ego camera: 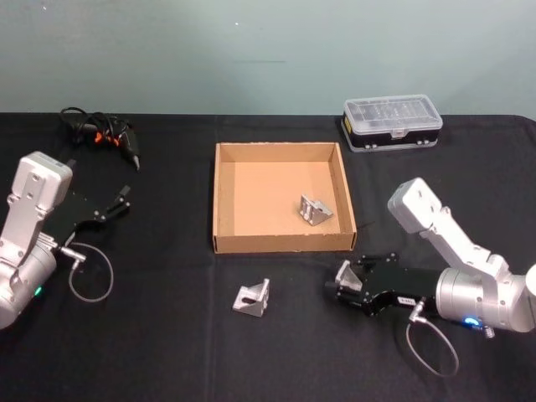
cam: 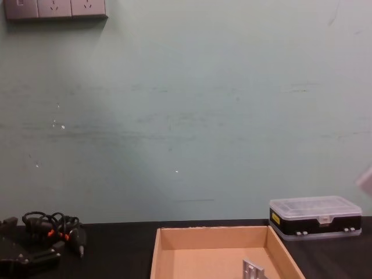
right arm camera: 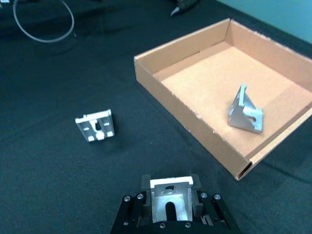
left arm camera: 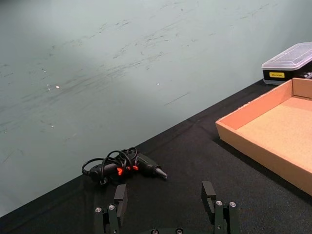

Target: Use one hand to pick up the angle iron from the table and place it into the box.

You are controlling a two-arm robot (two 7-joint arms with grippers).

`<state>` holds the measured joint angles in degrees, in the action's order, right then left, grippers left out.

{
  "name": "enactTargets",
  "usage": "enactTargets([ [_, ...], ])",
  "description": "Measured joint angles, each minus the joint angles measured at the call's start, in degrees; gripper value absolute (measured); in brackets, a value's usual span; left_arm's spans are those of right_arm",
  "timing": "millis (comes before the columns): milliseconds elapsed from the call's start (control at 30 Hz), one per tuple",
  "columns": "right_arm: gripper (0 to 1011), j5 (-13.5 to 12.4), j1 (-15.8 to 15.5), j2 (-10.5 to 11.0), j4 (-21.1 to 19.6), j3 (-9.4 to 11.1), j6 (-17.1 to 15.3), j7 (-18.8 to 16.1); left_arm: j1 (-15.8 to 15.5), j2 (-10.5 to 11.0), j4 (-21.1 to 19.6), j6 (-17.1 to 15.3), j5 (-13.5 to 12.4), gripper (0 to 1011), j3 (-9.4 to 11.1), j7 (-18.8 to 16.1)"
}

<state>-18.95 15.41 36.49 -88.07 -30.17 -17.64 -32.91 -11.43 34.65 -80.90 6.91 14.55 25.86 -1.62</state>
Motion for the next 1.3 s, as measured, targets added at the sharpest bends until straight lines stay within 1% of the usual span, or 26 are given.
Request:
enactTargets([
  [33,458,0.00,0.00,0.00,0.00,0.00,0.00,0.00,0.00,0.00,0.00,0.00,0.00,1000,0.00,0.00],
  [100,458,-0.33,-0.46,0.30,-1.23,0.57,-0.01,0.42,0.00,0.00,0.00,0.00,0.00,1000,0.00,0.00],
  [233,458,-1.09,-1.26,0.91,-3.93,1.82,0.03,1.24,0.00,0.00,0.00,0.00,0.00,1000,0.00,0.00],
  [267,458,-1.44,-1.49,1.11,-5.23,2.44,0.10,1.63,0.00,0.00,0.00,0.00,0.00,1000,0.00,0.00],
  [367,458,-1.96,-1.62,1.19,-7.18,3.35,0.23,2.33,0.00,0.00,0.00,0.00,-0.01,1000,0.00,0.00],
  [467,458,-2.14,-1.25,0.83,-7.86,3.65,0.37,2.72,0.00,0.00,0.00,0.00,0.00,1000,0.00,0.00],
  [600,458,-2.07,0.49,-0.78,-7.73,3.36,0.56,3.35,0.00,0.00,0.00,0.00,0.00,1000,0.00,0.00],
  [733,458,-1.53,2.33,-2.66,-6.09,2.42,0.69,3.64,0.00,0.00,0.00,0.00,0.00,1000,0.00,0.00],
  [767,458,-1.23,3.13,-3.47,-5.34,1.93,0.72,3.78,0.00,0.00,0.00,0.00,0.00,1000,0.00,0.00],
  [833,458,-0.94,3.94,-4.24,-4.44,1.51,0.79,3.87,0.00,0.00,0.00,0.00,0.00,1000,0.00,0.00],
  [867,458,-0.63,4.85,-5.09,-3.41,1.10,0.83,3.93,0.01,0.00,0.00,0.00,0.00,1000,0.00,0.00],
  [933,458,-0.24,5.75,-5.96,-2.33,0.68,0.84,4.06,0.00,0.00,0.00,0.00,0.00,1000,0.00,0.00],
  [967,458,0.21,6.79,-6.89,-0.98,0.25,0.85,4.18,0.00,0.00,0.00,0.00,0.00,1000,0.00,0.00],
  [1067,458,0.88,8.46,-8.36,1.36,-0.45,0.85,4.31,0.00,0.00,0.00,0.00,0.00,1000,0.00,0.00],
  [1100,458,1.27,9.49,-9.34,2.88,-0.85,0.87,4.34,0.00,0.00,0.00,0.00,0.00,1000,0.00,0.00],
  [1167,458,1.70,10.61,-10.38,4.66,-1.29,0.90,4.36,0.00,0.00,0.00,0.00,0.00,1000,0.00,0.00],
  [1200,458,2.15,11.69,-11.41,6.44,-1.73,1.02,4.33,0.00,0.00,0.00,0.00,-0.01,1000,0.00,0.00],
  [1300,458,2.68,13.03,-12.80,8.91,-2.29,1.25,4.28,0.00,0.00,0.00,0.00,0.00,1000,0.00,0.00],
])
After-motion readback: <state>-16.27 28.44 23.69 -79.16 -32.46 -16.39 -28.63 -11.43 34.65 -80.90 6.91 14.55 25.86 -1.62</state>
